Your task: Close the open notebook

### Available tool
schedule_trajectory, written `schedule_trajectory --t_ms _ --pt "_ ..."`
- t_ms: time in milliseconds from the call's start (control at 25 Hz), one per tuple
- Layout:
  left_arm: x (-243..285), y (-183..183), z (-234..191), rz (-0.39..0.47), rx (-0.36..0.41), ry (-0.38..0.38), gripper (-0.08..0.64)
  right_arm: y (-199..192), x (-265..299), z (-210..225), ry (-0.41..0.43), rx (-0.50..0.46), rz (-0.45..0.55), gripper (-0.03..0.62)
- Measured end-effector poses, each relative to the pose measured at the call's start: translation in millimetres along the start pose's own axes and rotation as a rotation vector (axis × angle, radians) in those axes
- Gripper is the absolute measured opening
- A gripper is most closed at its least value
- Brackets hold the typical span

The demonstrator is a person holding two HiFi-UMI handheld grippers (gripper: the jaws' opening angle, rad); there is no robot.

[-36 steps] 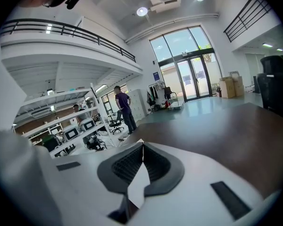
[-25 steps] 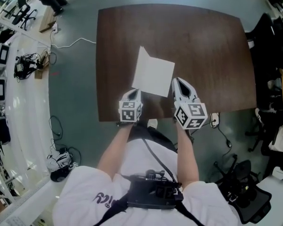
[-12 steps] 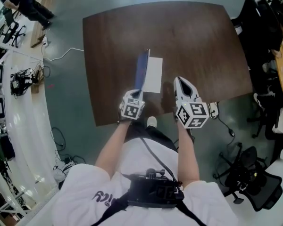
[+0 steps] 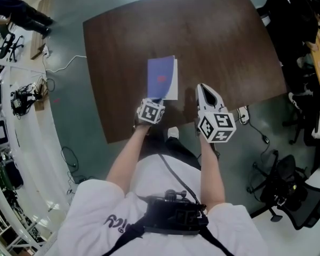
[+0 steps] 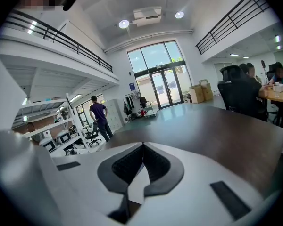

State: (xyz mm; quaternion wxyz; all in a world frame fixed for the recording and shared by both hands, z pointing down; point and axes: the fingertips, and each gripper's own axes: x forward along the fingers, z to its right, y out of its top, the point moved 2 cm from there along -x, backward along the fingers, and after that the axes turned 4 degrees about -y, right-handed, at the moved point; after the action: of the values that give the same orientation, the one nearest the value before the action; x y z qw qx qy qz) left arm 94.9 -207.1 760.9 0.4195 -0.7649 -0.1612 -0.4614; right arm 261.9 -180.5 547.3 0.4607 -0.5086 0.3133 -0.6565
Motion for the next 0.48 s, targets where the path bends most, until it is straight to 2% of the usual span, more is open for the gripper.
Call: schedule_trajectory --t_ms 360,440,480 --pt "21 3 0 -0.098 0.016 -0.013 0.009 1 -8 16 -0.042 0.038 0.024 0.003" --pt "26 4 9 -0.14 0.017 -0.05 0.009 0 -11 23 -0.049 0.051 0.028 0.003" --pt "26 -3 17 -0.198 -0.011 -0.086 0.009 1 -12 25 -0.053 0.056 0.031 0.003"
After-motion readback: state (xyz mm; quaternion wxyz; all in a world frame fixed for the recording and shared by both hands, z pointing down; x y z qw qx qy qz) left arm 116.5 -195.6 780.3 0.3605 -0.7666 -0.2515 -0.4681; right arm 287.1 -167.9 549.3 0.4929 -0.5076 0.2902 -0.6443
